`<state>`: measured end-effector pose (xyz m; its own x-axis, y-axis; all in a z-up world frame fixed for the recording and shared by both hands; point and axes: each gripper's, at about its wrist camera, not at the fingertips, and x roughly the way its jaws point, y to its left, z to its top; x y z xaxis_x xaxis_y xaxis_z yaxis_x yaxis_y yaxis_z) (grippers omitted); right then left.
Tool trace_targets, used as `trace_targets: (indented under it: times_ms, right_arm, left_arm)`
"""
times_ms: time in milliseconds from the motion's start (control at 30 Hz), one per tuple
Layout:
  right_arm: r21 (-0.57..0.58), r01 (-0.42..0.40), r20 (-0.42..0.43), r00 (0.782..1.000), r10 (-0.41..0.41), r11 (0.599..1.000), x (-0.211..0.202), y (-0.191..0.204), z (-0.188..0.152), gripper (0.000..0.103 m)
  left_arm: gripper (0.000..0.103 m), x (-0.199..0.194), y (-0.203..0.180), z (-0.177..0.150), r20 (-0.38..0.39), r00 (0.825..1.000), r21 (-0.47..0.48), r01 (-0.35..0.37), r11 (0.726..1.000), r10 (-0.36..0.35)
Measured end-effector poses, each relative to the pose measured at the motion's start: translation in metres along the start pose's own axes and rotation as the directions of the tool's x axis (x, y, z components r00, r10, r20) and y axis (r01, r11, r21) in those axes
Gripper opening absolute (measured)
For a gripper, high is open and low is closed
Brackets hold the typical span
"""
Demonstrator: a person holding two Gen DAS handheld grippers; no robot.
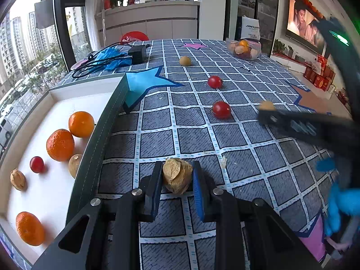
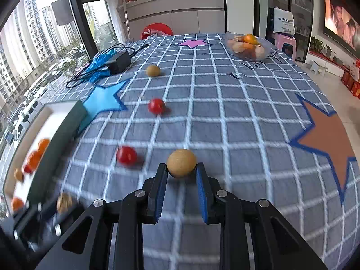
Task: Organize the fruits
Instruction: 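Carry the husk fruit with left and the tan fruit with right over the tray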
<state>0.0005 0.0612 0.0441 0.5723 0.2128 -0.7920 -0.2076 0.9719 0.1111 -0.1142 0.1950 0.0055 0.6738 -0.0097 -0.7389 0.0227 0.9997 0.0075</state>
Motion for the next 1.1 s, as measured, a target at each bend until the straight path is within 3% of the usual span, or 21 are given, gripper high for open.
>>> trace_targets:
  times_ms: [233,600,1100]
  right_arm:
    - [-0.032,0.053,0.059,0.997,-0.051,0.998,-0.021,-0.012,-0.039,0.027]
    - [0.049,-0.032,0.129,0.991,0.025,0.998,-0.031,-0.027,-0.04,0.027]
    - [0.099,-0.094,0.136,0.987,0.08,0.991,-0.032,-0.038,-0.043,0.027]
  left_arm:
    - [0.029,-0.001,-0.002,0.0,0.003,1.0,0.009,-0.015,1.0,0.015]
    - [0.03,-0.001,-0.009,-0.001,0.02,0.998,0.047,-0.066,0.997,0.066]
    - [0.03,-0.002,-0.015,-0.003,0.032,0.995,0.075,-0.097,0.992,0.095]
